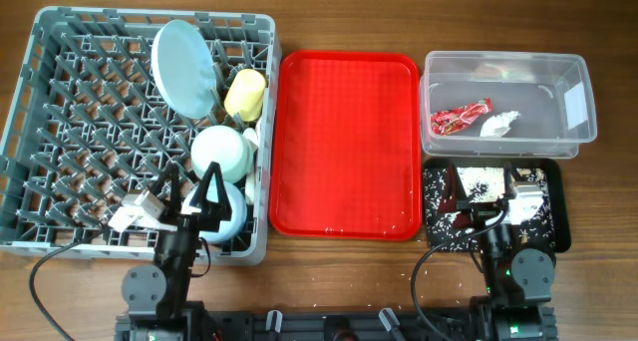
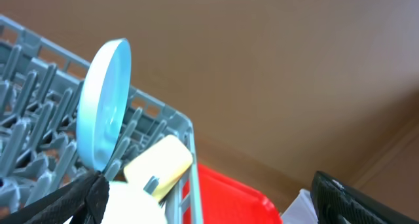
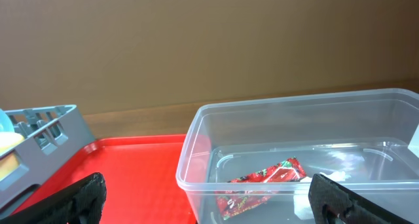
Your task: Sort waste into correct bins and load items into the dishwasher rack
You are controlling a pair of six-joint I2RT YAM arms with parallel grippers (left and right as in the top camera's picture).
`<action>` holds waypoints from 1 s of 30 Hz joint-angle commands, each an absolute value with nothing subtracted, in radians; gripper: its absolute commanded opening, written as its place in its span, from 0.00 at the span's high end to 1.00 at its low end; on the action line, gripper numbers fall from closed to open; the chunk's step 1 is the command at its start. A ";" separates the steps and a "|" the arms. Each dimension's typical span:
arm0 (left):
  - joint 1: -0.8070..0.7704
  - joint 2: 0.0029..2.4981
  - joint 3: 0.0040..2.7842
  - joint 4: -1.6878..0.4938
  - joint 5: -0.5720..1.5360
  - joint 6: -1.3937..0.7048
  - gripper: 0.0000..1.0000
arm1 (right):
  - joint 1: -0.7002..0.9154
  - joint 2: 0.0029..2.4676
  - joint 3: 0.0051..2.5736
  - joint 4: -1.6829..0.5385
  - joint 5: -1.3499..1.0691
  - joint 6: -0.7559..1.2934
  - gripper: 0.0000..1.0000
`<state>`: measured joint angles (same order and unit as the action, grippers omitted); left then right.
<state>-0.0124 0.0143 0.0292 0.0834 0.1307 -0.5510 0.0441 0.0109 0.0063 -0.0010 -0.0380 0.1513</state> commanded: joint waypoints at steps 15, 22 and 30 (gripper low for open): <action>-0.022 0.003 0.006 -0.068 0.134 0.184 0.00 | 0.040 0.004 0.005 0.002 -0.054 0.134 0.00; -0.014 0.003 0.006 -0.065 0.134 0.173 0.00 | 0.040 0.004 0.005 0.002 -0.054 0.134 0.00; -0.014 0.005 0.006 -0.065 0.134 0.173 0.00 | 0.040 0.004 0.005 0.002 -0.054 0.134 0.00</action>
